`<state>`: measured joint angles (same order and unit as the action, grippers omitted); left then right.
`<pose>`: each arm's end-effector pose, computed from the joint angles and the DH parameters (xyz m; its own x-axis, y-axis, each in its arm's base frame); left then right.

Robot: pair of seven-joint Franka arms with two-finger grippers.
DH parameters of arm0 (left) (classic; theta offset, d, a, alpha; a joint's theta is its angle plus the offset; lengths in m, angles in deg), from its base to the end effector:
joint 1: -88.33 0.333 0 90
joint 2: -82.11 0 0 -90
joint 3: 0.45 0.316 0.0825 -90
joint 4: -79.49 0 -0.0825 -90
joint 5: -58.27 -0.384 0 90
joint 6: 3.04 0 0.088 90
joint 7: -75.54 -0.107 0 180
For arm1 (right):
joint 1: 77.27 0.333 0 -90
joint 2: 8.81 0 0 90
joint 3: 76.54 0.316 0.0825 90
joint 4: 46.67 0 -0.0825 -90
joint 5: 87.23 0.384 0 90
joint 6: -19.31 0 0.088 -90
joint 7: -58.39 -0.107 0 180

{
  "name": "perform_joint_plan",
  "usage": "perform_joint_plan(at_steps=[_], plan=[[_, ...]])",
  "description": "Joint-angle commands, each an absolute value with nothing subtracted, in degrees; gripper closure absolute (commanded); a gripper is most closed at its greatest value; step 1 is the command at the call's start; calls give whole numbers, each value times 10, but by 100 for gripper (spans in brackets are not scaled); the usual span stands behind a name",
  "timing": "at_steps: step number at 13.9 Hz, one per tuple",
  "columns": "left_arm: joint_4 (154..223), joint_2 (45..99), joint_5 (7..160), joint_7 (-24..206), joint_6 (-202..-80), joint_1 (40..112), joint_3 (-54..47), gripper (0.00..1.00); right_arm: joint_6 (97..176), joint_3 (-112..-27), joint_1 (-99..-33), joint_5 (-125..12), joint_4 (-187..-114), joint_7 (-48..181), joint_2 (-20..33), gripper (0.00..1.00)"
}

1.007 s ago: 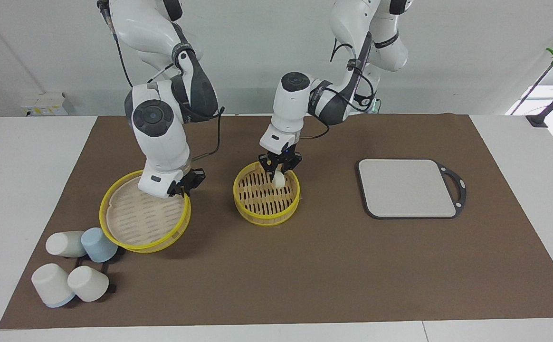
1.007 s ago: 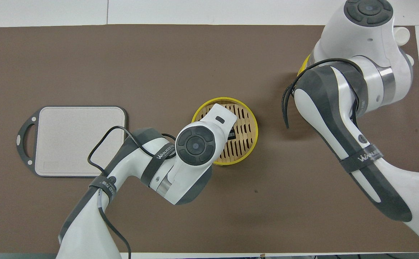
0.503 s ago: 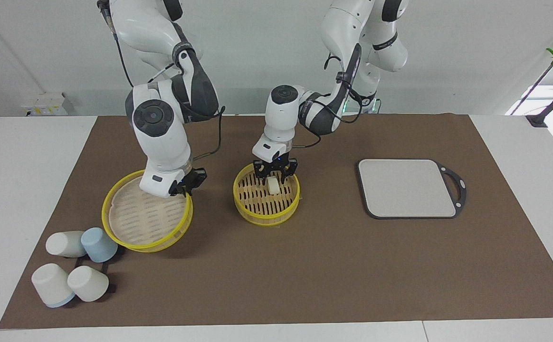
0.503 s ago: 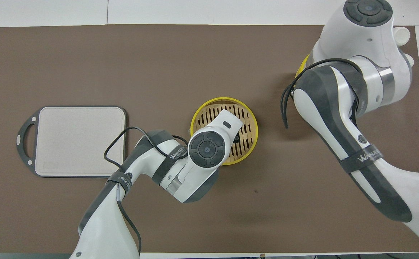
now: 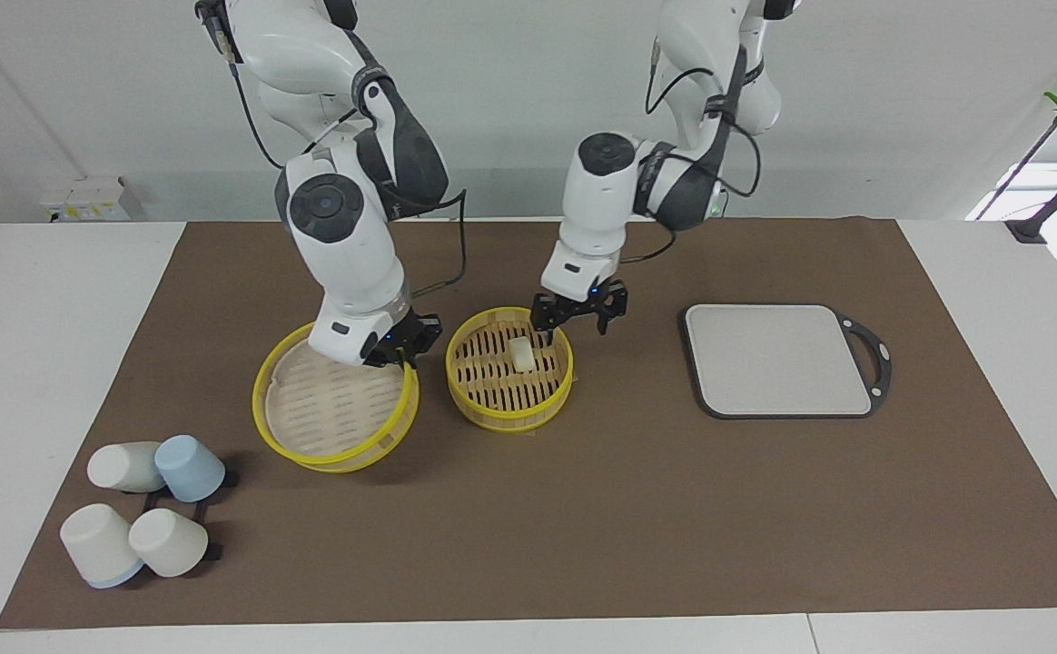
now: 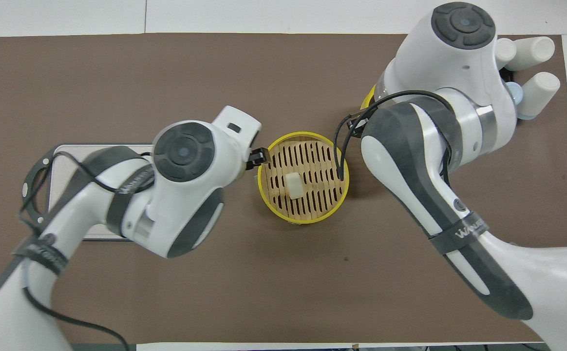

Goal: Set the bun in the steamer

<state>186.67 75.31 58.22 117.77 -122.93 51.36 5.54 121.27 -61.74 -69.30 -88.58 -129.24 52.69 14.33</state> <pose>0.5153 -0.3116 0.4593 0.9770 0.1952 0.0855 0.1905 -0.9799 0.0599 0.6296 0.2335 0.4613 0.9570 0.2838 -0.0601 0.2794 -0.9575 -0.0721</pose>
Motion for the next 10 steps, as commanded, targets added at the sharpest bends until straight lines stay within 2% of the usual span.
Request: perform_joint_plan(at_steps=[1, 4, 7, 10], plan=[[1883, 826, 576, 1088, -1149, 609, 50, 0, 1264, -617, -626, -883, -1307, 416, 132, 100], [1879, 859, 576, 993, -1104, 698, 51, 0, 1331, -617, -558, -891, -1331, 318, 140, 100], [1858, 864, 576, 880, -1057, 763, 53, 0, 1398, -619, -503, -893, -1366, 246, 151, 100], [1845, 863, 579, 834, -1043, 800, 53, 0, 1409, -619, -501, -901, -1366, 240, 154, 100]])
